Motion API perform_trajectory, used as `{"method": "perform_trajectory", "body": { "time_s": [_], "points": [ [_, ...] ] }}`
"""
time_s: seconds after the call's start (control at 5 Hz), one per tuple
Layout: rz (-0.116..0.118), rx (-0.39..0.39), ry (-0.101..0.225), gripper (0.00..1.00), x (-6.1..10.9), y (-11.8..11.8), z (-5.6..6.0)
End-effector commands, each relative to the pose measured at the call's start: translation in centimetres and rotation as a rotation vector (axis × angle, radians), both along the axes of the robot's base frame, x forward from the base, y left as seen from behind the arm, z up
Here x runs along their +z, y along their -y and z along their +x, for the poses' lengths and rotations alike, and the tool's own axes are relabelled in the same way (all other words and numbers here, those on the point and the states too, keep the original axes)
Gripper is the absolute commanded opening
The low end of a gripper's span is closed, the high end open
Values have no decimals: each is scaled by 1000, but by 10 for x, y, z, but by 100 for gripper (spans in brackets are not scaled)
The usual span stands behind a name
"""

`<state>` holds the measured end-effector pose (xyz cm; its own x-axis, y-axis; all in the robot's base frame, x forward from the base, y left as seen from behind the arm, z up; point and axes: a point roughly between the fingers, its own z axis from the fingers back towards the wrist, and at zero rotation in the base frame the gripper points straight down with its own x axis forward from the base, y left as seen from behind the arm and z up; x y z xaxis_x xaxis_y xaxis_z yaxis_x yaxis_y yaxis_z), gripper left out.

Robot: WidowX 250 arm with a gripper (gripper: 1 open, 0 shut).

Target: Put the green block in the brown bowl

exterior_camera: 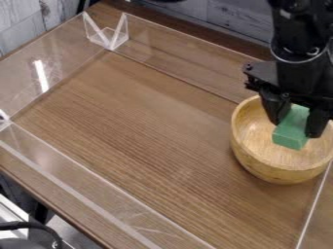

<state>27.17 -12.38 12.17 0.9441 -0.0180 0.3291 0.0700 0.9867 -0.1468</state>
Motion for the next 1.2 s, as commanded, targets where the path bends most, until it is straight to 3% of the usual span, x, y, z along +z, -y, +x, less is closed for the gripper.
{"method": "perform_trajectory", "body": {
  "time_s": [0.0,0.8,1.0],
  "points": [
    [-15,-2,42,0,9,3,3],
    [-15,14,28,0,-6,-4,9],
    [-15,17,24,100,-9,-6,11]
  ]
}}
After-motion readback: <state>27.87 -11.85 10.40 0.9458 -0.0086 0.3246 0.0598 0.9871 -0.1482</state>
